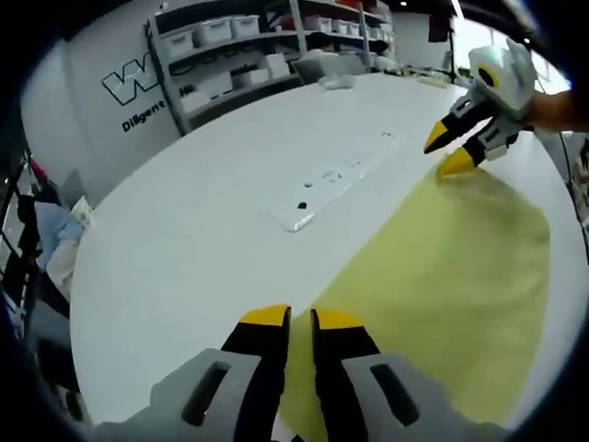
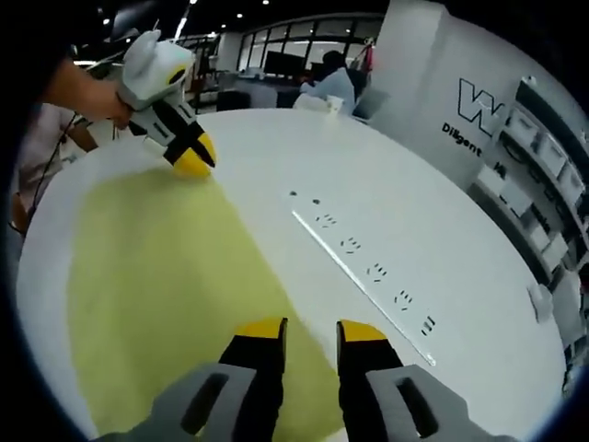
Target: Fold the garment on the visible template until the final outline fits inside the template.
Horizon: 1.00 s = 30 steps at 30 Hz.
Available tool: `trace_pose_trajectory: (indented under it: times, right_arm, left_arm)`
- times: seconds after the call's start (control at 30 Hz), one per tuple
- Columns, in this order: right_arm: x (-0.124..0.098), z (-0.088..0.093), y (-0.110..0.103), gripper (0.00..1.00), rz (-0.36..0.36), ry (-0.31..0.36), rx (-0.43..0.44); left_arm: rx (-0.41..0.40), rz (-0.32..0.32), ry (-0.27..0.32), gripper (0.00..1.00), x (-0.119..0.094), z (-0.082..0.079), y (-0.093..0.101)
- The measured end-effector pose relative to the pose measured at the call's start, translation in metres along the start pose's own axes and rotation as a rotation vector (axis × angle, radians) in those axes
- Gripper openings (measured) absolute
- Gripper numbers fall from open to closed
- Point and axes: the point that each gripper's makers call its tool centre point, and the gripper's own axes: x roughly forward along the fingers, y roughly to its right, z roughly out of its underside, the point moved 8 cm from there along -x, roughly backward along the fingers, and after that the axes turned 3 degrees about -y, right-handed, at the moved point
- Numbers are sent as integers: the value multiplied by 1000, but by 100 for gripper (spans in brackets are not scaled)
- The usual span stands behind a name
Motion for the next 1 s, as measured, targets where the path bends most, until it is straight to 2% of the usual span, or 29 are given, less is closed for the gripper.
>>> trace_pose_trajectory:
  times: [0.07,0.13,0.27,0.43,0.63,0.83,0.93,1.0]
  right_arm:
    - [-8,5,-1,15,-9,1,24]
    - [-13,13,-9,15,-57,-2,41]
    - [-16,29,-15,15,-84,-45,28]
    - [-20,40,-13,15,-46,-92,44]
    - [-35,37,-19,18,-59,-51,95]
    - [-56,29,-28,29,-74,9,177]
    - [-65,29,-31,30,-71,19,195]
    - [-70,30,-34,30,-69,28,204]
  left_arm:
    - [1,9,45,13,-5,1,1]
    - [8,43,80,12,-9,2,6]
    - [21,77,49,14,-14,17,19]
    - [15,80,24,17,-20,30,22]
    - [0,86,40,19,-38,33,21]
    - [-39,113,61,27,-57,36,26]
    - [-34,113,68,28,-67,39,28]
    - [-59,112,74,30,-72,43,29]
